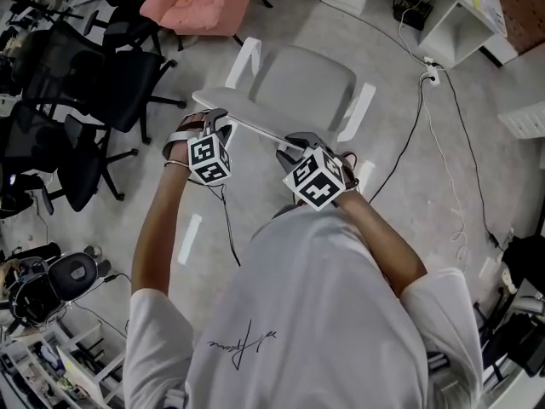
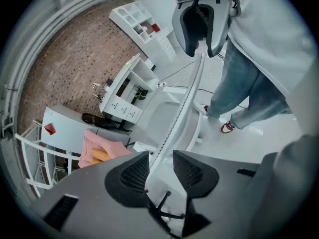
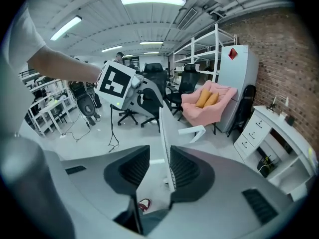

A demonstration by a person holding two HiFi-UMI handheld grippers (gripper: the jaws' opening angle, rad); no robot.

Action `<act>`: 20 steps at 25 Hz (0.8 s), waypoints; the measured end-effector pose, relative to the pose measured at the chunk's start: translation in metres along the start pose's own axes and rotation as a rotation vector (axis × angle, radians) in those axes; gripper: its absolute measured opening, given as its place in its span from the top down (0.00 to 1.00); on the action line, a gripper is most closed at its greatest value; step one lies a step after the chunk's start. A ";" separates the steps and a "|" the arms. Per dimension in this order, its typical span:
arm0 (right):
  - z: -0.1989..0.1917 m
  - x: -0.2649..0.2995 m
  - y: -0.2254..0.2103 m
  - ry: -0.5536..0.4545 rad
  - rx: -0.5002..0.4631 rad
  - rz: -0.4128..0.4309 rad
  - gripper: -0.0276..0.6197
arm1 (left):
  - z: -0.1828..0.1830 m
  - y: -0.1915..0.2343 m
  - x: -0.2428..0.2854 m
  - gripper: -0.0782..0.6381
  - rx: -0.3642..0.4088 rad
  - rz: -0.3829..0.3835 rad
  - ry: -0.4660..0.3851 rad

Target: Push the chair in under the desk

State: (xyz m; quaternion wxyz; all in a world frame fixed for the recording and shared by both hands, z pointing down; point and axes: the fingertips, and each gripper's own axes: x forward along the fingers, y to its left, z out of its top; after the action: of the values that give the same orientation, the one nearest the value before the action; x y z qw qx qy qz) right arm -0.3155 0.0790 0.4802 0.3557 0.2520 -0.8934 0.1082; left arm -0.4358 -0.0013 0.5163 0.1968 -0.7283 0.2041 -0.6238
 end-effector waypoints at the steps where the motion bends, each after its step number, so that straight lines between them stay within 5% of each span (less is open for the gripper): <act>1: -0.002 0.001 -0.001 0.009 -0.004 -0.005 0.76 | -0.001 0.000 0.002 0.70 -0.002 -0.005 0.010; 12: -0.019 0.009 -0.025 0.080 -0.022 -0.069 0.76 | -0.005 0.008 0.023 0.70 -0.012 -0.034 0.021; 20: -0.029 0.028 -0.028 0.112 -0.062 -0.089 0.76 | -0.019 0.014 0.034 0.69 -0.029 0.013 0.058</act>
State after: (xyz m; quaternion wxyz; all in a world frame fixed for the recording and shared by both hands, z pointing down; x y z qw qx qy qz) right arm -0.3010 0.0555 0.5207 0.4170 0.2742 -0.8630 0.0785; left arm -0.4508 -0.0319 0.5400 0.1844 -0.7115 0.2236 -0.6402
